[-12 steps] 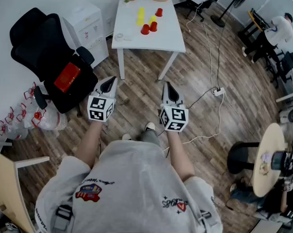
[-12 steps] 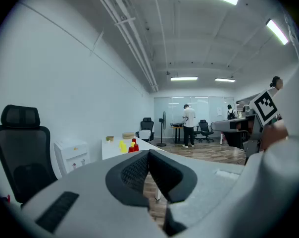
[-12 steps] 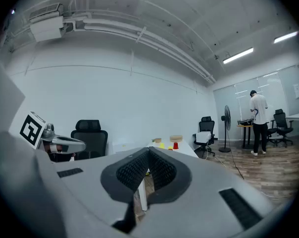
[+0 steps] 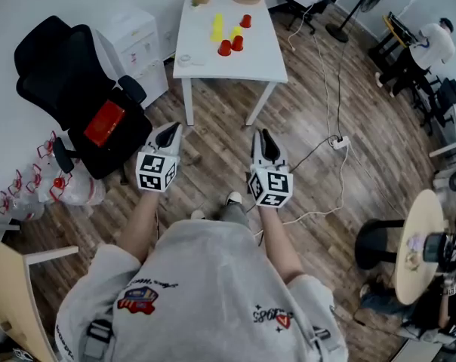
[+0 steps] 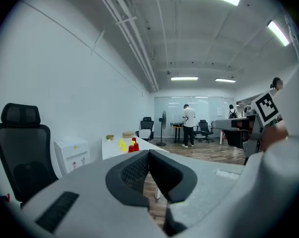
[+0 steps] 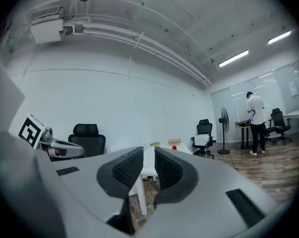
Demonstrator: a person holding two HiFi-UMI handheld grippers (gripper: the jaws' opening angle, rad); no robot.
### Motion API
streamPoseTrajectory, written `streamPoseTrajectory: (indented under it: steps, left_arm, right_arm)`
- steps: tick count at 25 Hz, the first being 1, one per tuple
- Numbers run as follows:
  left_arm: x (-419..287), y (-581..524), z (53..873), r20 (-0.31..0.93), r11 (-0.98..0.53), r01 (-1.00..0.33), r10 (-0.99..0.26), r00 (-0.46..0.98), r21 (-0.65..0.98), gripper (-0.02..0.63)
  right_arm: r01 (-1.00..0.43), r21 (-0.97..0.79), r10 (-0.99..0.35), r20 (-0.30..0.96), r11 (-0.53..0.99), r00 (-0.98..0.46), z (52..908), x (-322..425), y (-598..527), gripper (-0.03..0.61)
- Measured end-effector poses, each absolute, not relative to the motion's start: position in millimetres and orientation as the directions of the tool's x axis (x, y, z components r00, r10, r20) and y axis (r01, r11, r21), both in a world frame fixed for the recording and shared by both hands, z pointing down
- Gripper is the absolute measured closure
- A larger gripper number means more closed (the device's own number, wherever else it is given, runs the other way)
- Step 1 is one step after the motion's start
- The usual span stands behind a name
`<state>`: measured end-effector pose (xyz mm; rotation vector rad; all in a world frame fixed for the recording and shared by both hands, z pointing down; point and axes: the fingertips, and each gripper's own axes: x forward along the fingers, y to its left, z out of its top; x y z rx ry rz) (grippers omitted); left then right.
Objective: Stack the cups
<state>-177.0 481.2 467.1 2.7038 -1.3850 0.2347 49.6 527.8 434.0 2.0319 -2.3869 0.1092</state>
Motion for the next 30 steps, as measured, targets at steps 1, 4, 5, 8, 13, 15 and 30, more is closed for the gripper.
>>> streamPoseTrajectory:
  steps: [1,4,5,8,13,15,30]
  left_arm:
    - [-178.5,480.9,468.5,0.182,-0.582,-0.813,-0.798,0.574,0.014,0.607]
    - [-182.3,479.5,471.8,0.19,-0.578,-0.816,-0.799,0.571,0.02,0.607]
    - [-183.2,478.5,472.5,0.194,-0.578,-0.816,-0.798,0.571,0.023,0.607]
    - [-184.7,475.2,475.5,0.201,-0.581,-0.813,-0.793,0.575,0.031,0.607]
    - [-182.7,460.5,481.3,0.211,-0.578,-0.814,-0.79,0.575,0.054,0.607]
    - [-173.7,456.6,483.7,0.213,-0.58,-0.812,-0.788,0.578,0.059,0.607]
    - [-118.4,323.3,487.3,0.252,-0.557,-0.829,-0.797,0.549,0.045,0.607]
  right_arm:
    - [-0.986,-0.043,-0.986,0.048,0.159,-0.161,434.5,48.1,527.2,0.507]
    - [-0.987,-0.032,-0.986,0.042,0.159,-0.161,436.9,43.6,523.2,0.4]
    - [-0.987,-0.035,-0.987,0.037,0.157,-0.158,437.1,42.9,521.3,0.351]
    - [-0.988,-0.037,-0.988,0.036,0.149,-0.15,439.5,40.2,517.2,0.264]
    - [-0.986,-0.023,-0.984,0.068,0.165,-0.166,447.3,35.7,507.4,0.229]
    - [-0.986,-0.018,-0.983,0.079,0.164,-0.165,450.2,43.3,503.4,0.229]
    - [-0.983,-0.071,-0.983,0.062,0.168,-0.173,455.6,104.7,358.8,0.241]
